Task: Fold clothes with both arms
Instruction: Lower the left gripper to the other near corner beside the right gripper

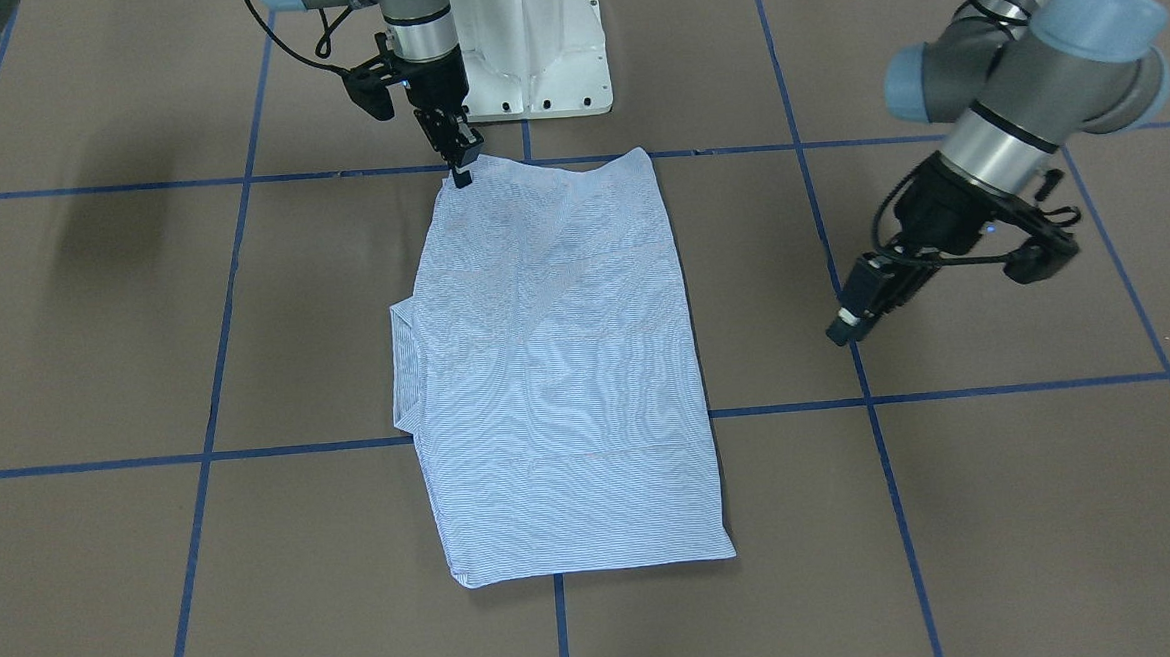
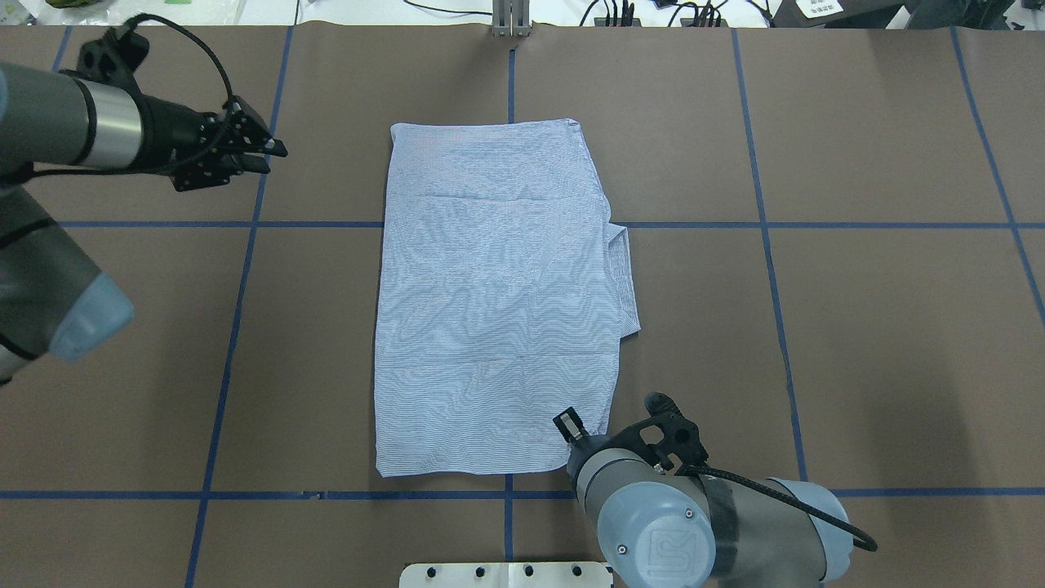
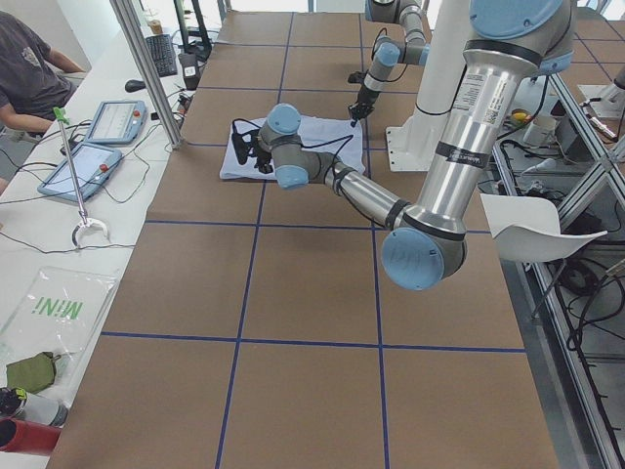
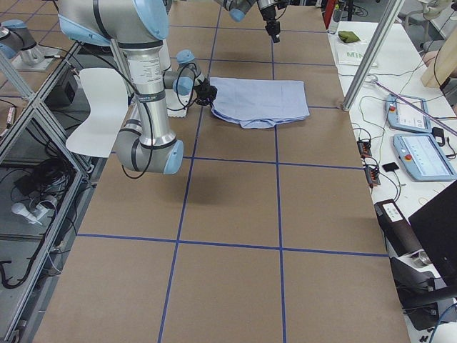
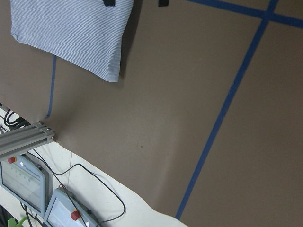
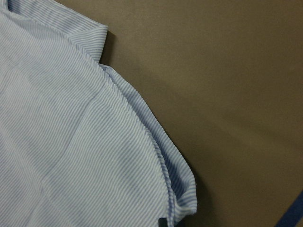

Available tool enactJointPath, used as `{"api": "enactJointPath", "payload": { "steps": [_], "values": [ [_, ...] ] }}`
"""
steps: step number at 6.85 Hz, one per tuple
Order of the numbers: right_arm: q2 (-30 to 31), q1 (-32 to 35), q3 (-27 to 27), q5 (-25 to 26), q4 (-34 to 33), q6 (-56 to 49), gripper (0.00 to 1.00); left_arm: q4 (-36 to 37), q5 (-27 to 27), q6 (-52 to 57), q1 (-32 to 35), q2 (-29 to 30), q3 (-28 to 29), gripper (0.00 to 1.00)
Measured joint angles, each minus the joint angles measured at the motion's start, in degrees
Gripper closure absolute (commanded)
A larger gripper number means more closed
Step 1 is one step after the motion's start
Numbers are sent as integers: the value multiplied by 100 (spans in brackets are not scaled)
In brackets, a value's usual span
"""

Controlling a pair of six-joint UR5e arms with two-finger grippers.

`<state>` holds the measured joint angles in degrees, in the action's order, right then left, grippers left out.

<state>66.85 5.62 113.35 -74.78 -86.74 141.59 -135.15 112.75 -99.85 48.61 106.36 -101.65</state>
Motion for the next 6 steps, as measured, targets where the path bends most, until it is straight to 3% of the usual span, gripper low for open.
{"api": "enactJointPath", "payload": {
  "steps": [3,6],
  "values": [
    [23,-4,89,-1,-148,8,100,455,-1885,-1799,-2272,-681,-1148,53],
    [15,-15,98,-1,-159,7,100,1387,-2963,-2509,-3599,-607,-1253,53]
  ]
}}
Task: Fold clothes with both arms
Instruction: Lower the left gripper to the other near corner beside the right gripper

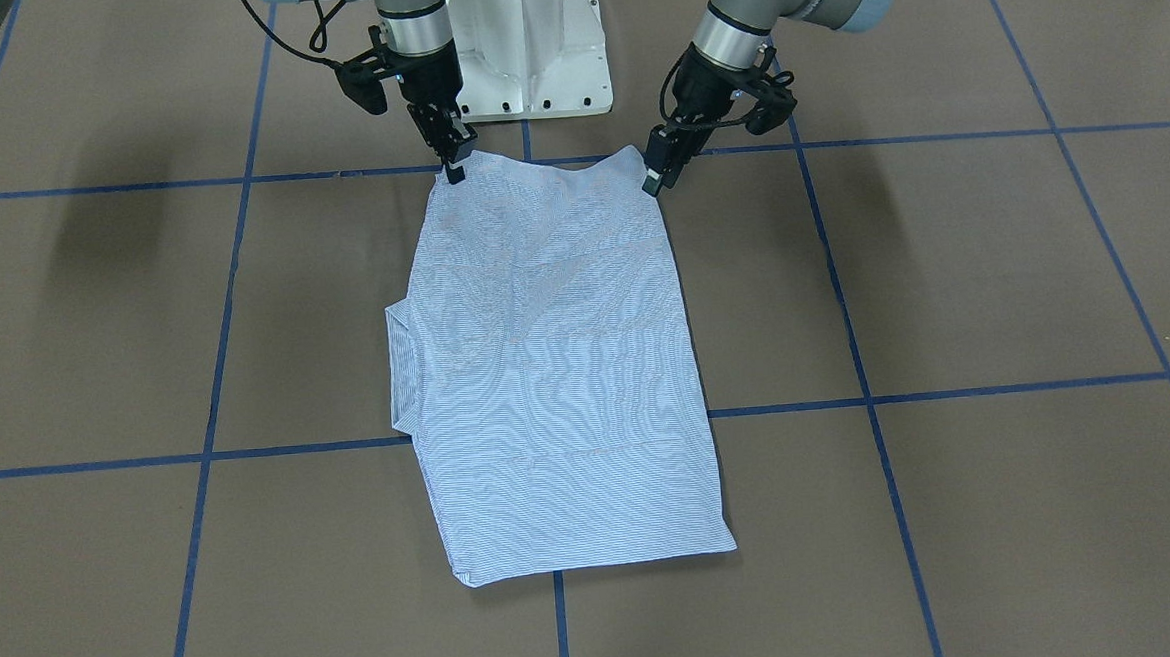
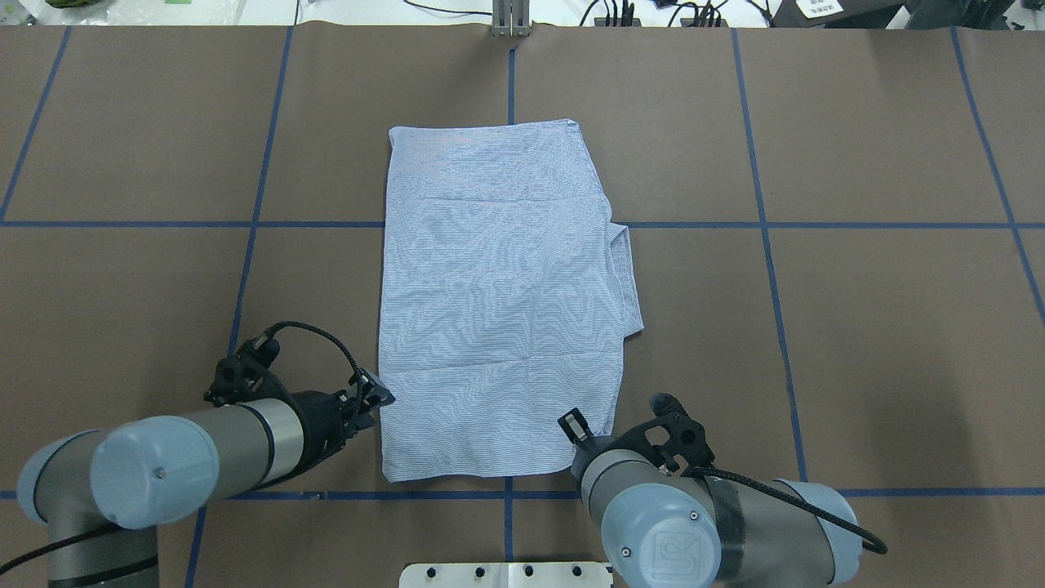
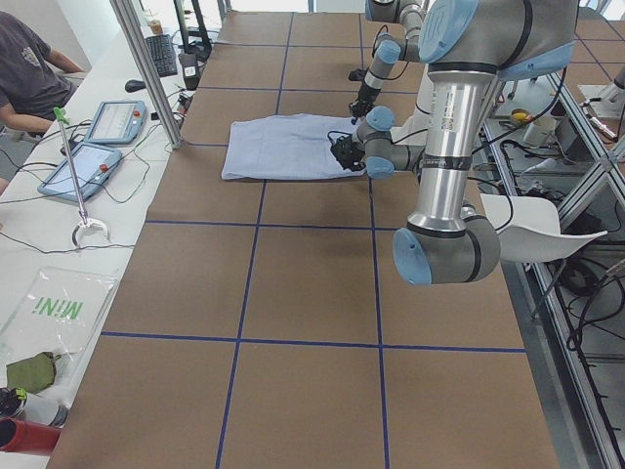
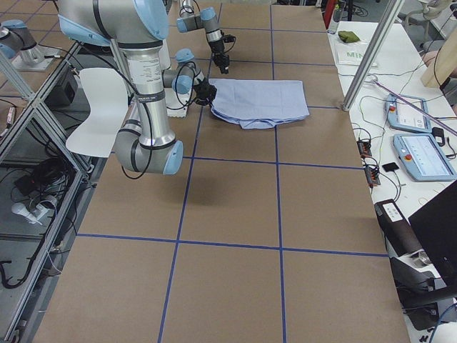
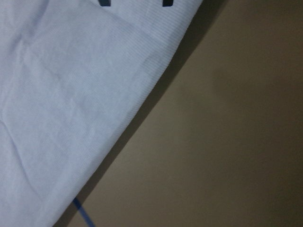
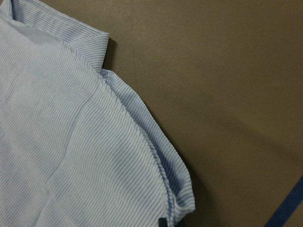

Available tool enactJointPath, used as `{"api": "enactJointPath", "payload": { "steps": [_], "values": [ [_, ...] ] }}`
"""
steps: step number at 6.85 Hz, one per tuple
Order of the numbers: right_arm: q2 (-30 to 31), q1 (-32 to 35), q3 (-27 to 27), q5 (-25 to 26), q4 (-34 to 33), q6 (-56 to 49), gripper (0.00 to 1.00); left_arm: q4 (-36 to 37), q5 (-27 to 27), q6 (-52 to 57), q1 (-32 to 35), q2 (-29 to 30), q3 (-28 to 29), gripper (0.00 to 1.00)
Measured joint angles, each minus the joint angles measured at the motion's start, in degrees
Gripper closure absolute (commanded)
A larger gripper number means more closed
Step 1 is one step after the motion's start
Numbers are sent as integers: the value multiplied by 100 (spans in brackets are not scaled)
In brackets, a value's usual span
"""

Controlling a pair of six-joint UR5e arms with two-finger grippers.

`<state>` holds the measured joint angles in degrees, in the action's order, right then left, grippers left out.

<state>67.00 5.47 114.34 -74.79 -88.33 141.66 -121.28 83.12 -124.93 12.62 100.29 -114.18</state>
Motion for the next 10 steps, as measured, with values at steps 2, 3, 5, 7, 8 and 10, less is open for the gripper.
{"api": "enactJointPath", "payload": {
  "steps": [2,3,5,7,8,10],
  "values": [
    [-15,-2,3,0,0,0,100,390,-108,-82,-345,108,24,52],
    [-17,-2,17,0,0,1,100,440,-119,-112,-469,115,36,52],
    [-20,-2,40,0,-3,2,100,463,-128,-183,-609,116,48,54],
    [-20,-1,52,-12,-8,2,100,465,-131,-199,-634,111,47,86],
    [-20,1,62,-17,-9,2,100,469,-165,-205,-634,99,50,100],
    [-10,10,66,-27,-9,-2,100,480,-321,-214,-628,65,18,100]
  ]
}}
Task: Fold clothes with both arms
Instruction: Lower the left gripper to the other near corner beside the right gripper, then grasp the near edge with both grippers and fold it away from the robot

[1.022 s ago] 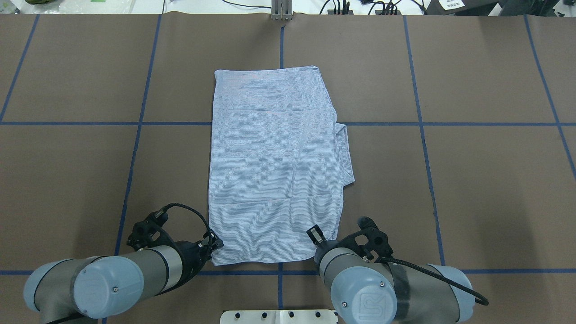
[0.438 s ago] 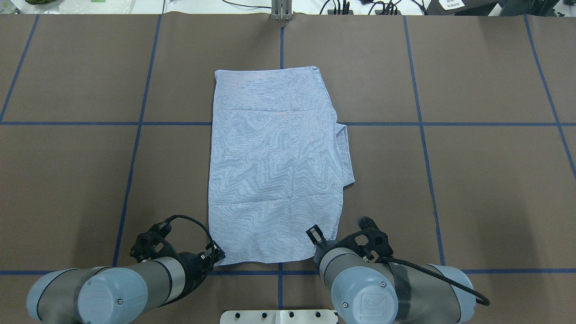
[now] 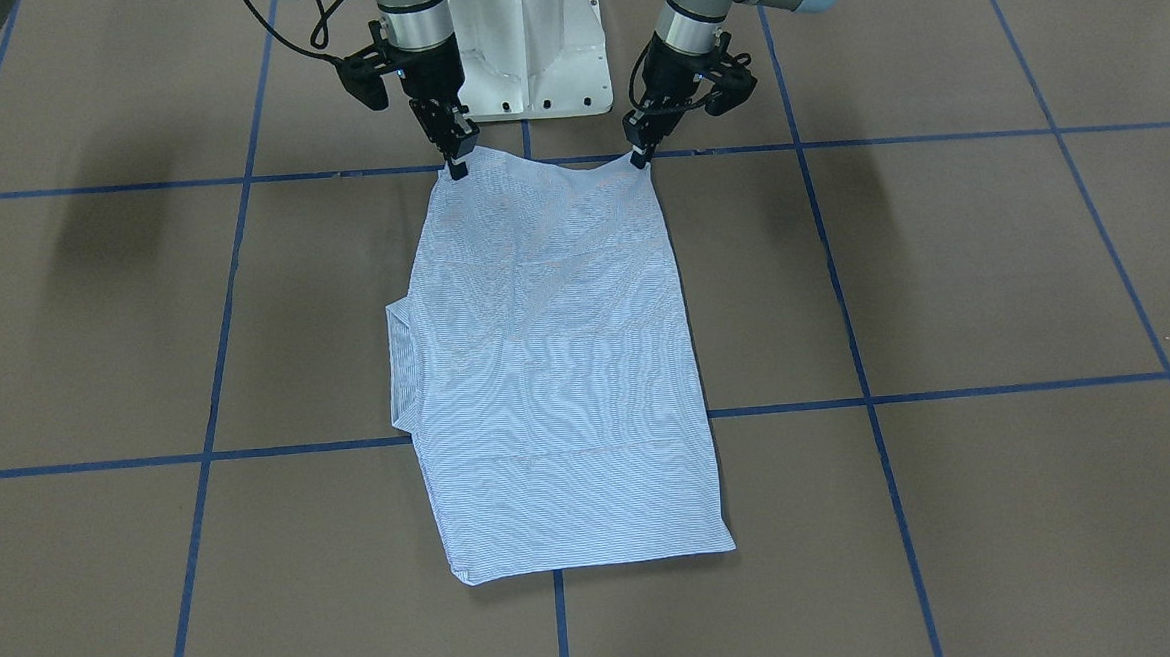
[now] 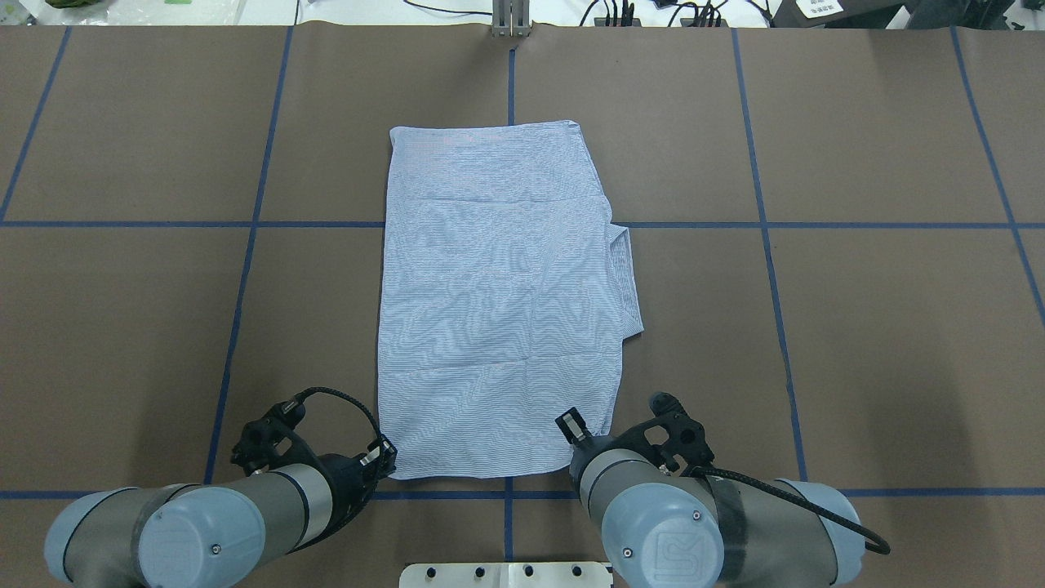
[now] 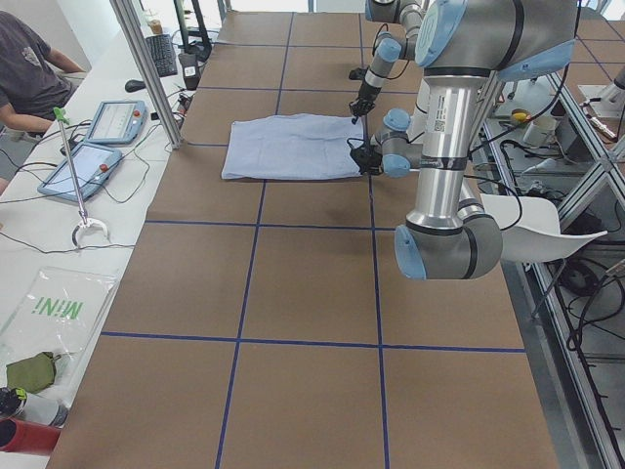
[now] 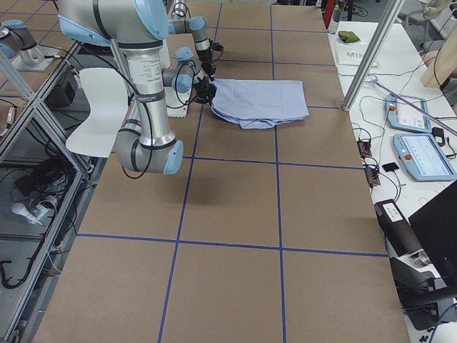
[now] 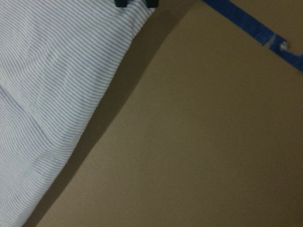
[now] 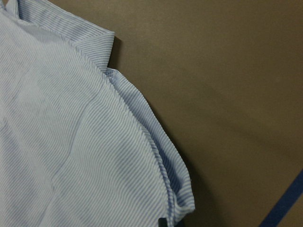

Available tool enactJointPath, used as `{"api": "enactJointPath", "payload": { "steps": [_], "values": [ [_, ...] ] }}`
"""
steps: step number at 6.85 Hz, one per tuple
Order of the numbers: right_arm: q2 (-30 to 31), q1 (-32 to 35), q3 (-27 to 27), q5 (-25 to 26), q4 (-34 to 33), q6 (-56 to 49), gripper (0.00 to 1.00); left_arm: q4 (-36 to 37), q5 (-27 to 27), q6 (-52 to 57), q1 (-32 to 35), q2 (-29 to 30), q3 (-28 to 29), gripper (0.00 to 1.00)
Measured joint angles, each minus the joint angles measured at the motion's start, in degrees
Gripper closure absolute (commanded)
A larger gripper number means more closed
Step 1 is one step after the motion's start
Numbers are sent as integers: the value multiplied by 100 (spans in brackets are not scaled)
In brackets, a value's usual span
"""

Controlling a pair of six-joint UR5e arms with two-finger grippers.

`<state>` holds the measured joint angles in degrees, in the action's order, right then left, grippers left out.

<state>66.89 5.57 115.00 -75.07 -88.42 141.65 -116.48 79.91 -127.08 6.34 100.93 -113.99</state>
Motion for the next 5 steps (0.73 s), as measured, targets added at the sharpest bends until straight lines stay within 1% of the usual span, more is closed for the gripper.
{"api": "enactJointPath", "payload": {
  "steps": [2,3,5],
  "values": [
    [31,20,41,-5,0,3,100,10,-24,8,12,10,-338,100],
    [109,27,187,-4,0,3,100,20,-12,3,18,-5,-537,100],
    [414,21,820,-52,-71,13,100,159,10,-183,17,-52,-983,100]
  ]
}}
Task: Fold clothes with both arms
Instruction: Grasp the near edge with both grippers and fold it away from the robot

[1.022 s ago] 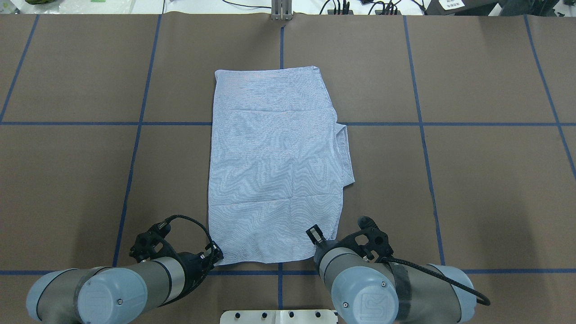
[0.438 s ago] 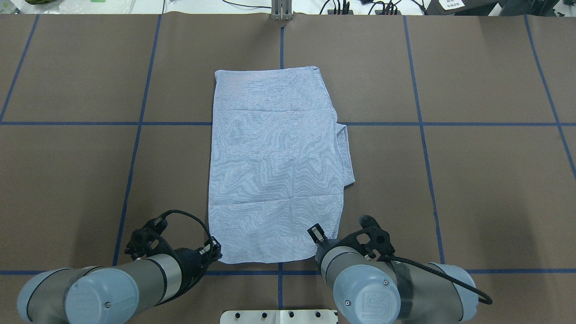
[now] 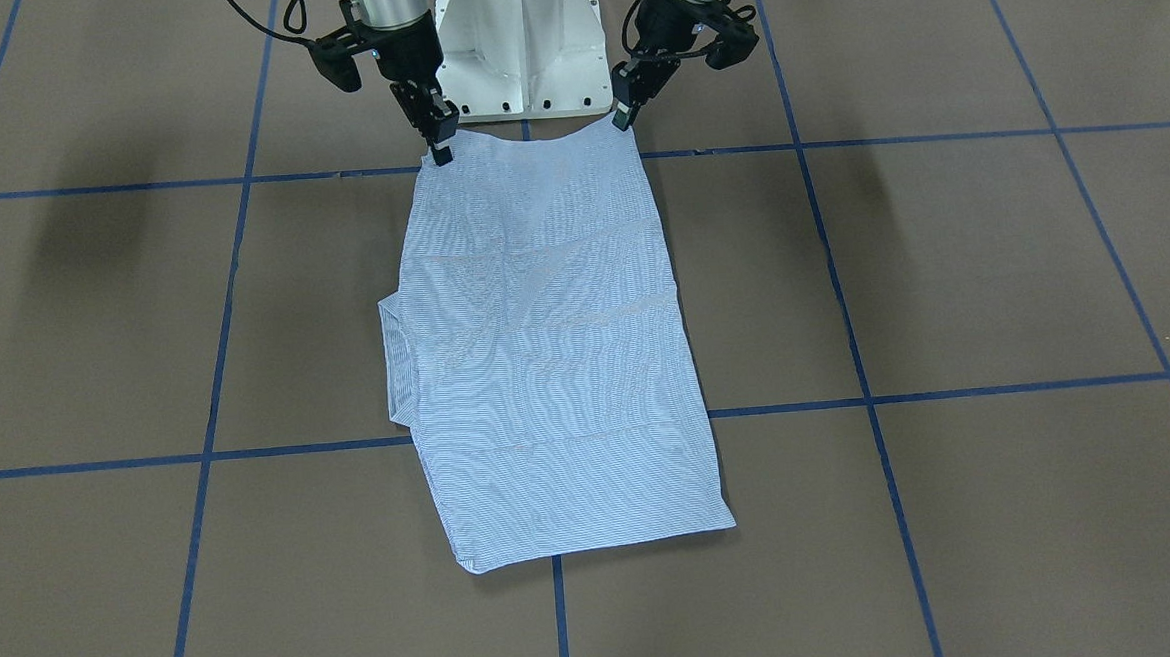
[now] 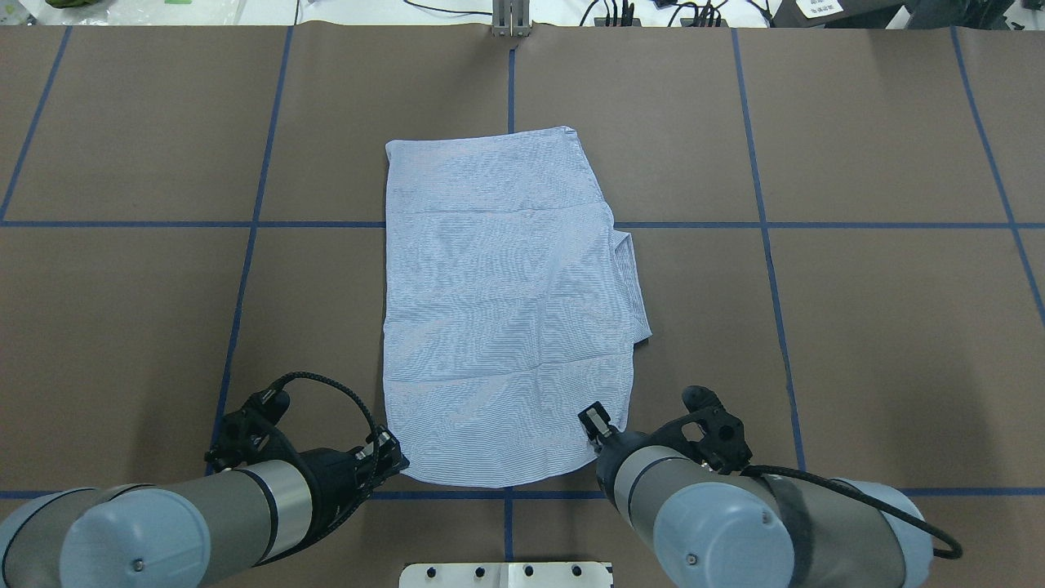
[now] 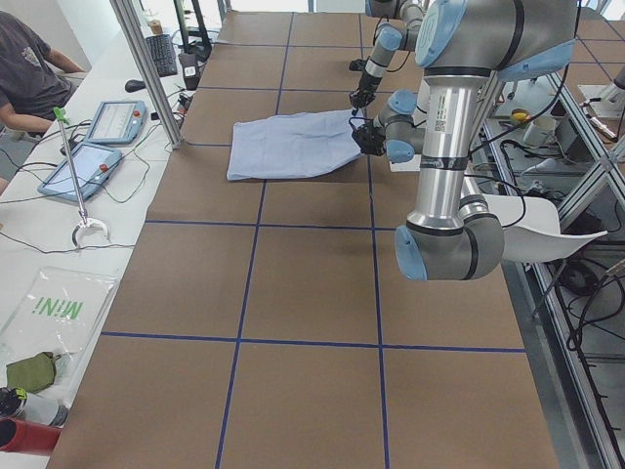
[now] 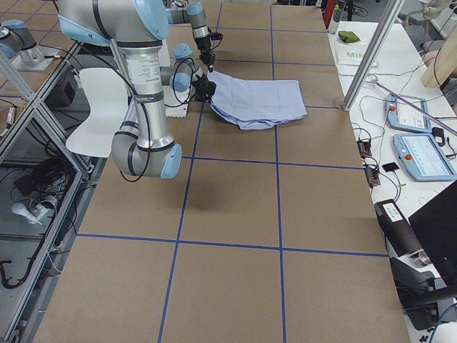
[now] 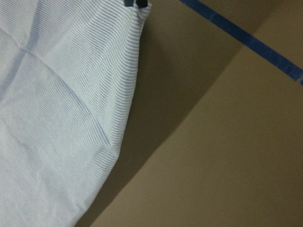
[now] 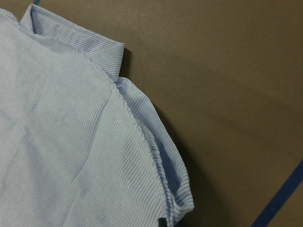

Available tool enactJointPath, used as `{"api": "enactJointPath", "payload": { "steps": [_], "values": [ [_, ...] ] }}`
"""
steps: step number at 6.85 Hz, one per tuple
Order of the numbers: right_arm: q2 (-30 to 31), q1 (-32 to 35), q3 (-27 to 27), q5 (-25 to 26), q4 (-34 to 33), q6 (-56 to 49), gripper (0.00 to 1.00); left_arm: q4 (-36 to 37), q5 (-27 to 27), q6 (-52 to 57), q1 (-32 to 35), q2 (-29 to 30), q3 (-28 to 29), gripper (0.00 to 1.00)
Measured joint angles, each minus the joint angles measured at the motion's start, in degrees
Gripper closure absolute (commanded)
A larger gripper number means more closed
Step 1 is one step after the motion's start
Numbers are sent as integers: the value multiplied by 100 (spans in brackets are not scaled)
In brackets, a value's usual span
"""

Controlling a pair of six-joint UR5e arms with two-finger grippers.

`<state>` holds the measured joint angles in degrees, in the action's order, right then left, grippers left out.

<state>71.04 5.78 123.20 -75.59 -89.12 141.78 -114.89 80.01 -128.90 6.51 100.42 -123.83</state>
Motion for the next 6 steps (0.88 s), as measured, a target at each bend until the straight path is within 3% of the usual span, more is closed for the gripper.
{"api": "enactJointPath", "payload": {
  "steps": [4,6],
  "values": [
    [39,89,1529,-613,-872,63,100,696,179,-572,35,34,-1369,100],
    [-234,901,1347,-1148,-924,-70,100,780,350,-470,515,289,-1274,100]
  ]
}}
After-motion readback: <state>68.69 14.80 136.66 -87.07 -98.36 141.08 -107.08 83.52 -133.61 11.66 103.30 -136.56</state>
